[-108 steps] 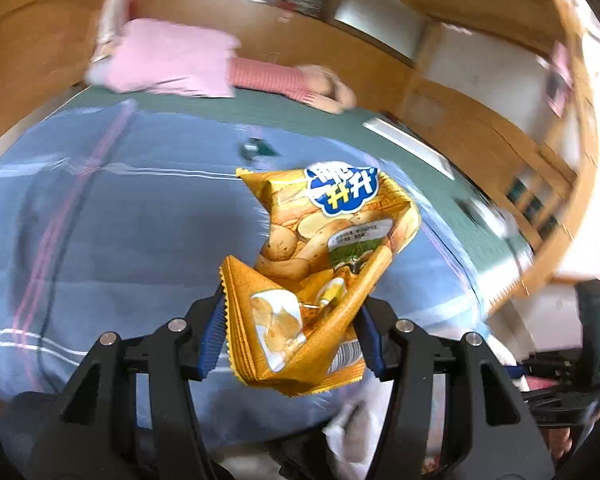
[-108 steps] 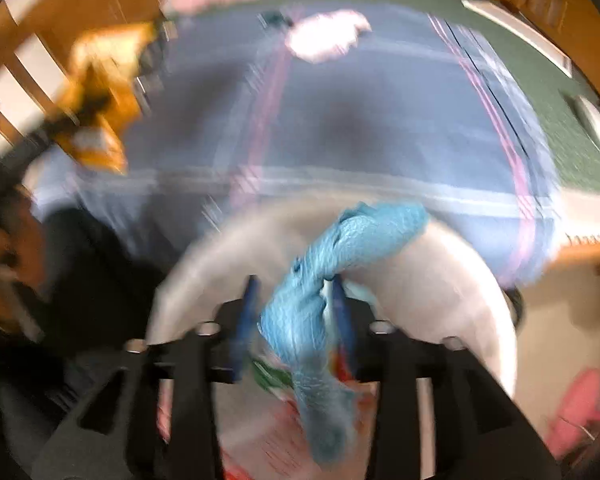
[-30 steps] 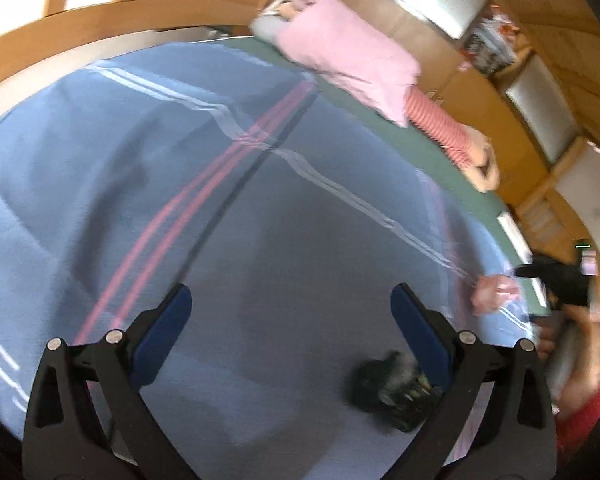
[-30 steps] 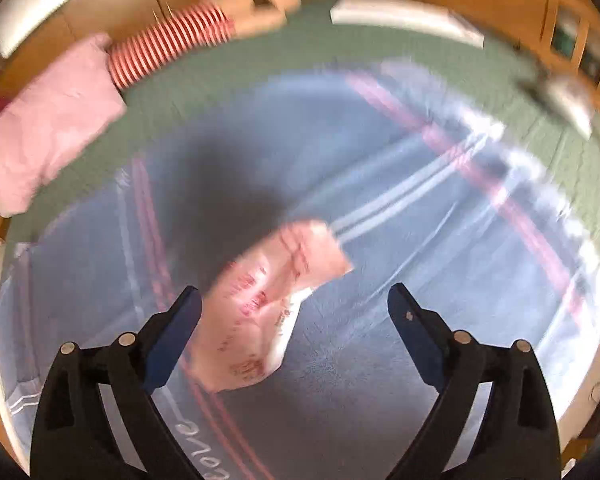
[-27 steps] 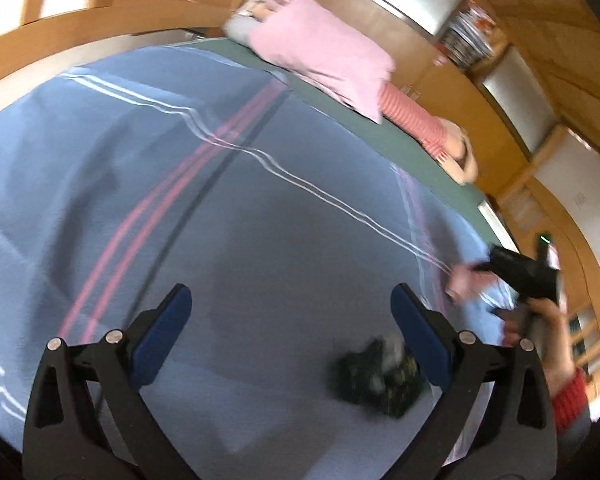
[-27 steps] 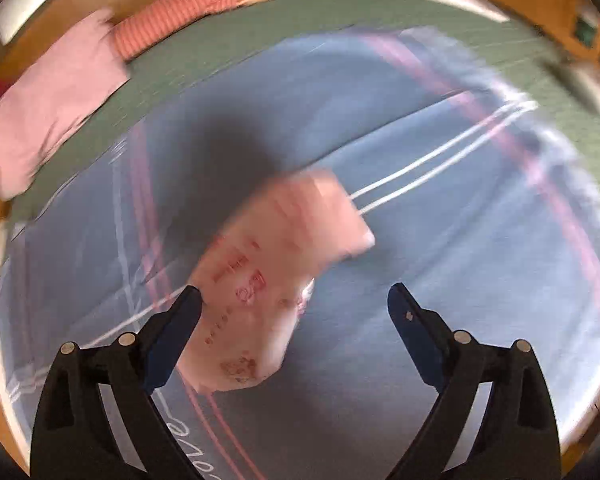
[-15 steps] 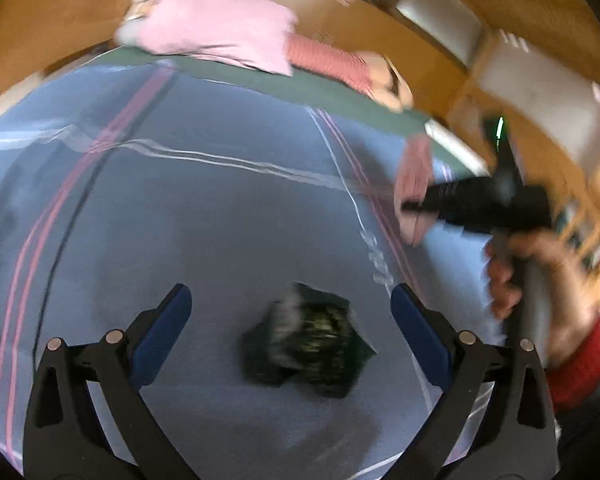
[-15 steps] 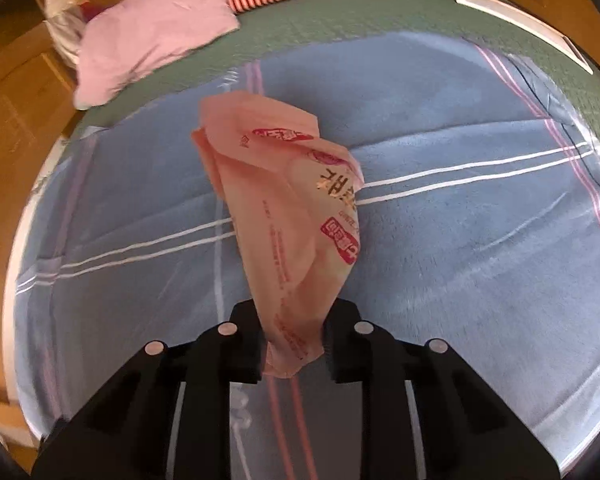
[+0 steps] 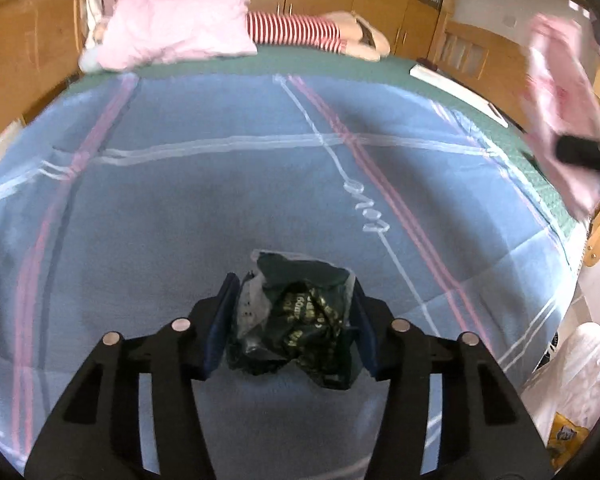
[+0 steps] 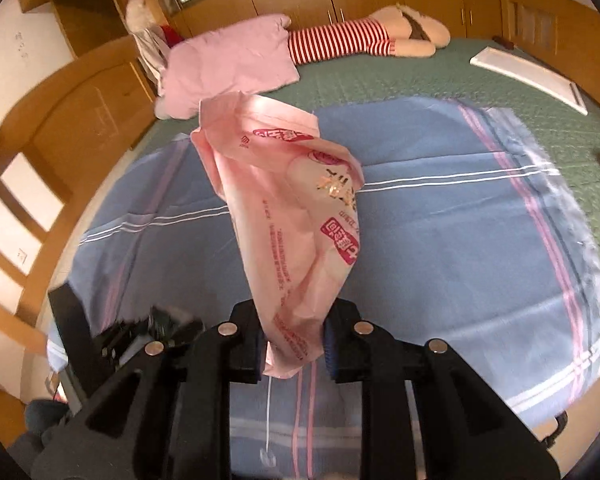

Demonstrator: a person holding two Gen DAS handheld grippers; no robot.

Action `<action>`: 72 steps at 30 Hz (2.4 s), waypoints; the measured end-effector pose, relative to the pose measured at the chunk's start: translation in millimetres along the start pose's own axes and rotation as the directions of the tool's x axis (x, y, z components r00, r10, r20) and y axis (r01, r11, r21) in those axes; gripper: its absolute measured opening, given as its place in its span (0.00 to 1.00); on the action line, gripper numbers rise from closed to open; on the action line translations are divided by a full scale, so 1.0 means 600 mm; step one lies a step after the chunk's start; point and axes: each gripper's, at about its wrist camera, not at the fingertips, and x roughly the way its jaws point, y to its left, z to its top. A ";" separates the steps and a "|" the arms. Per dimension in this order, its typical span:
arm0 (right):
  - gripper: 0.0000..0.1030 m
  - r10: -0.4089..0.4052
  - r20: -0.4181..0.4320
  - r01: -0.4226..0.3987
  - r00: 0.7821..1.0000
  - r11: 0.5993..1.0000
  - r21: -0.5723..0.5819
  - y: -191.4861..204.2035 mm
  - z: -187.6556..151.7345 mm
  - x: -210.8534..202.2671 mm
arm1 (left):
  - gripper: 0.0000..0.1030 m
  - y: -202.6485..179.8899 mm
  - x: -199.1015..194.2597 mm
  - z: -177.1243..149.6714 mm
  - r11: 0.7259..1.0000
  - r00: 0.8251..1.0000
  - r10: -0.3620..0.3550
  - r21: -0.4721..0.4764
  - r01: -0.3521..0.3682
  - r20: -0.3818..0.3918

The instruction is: Collect trash

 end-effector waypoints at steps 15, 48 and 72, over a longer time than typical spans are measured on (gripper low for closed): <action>0.22 -0.074 0.054 0.073 0.996 0.997 0.022 -0.067 -0.181 -0.276 | 0.52 -0.222 -0.319 -0.033 0.983 0.974 -0.029 0.181 -0.012 0.223; 0.97 -0.290 0.262 0.261 0.920 0.955 0.142 -0.075 -0.256 -0.443 | 0.96 -0.347 -0.439 -0.120 0.967 0.972 0.114 0.201 -0.156 0.205; 0.97 -0.261 0.306 0.274 0.915 0.962 0.002 0.011 -0.258 -0.434 | 0.97 -0.279 -0.574 -0.087 0.976 0.928 0.210 -0.018 -0.215 0.308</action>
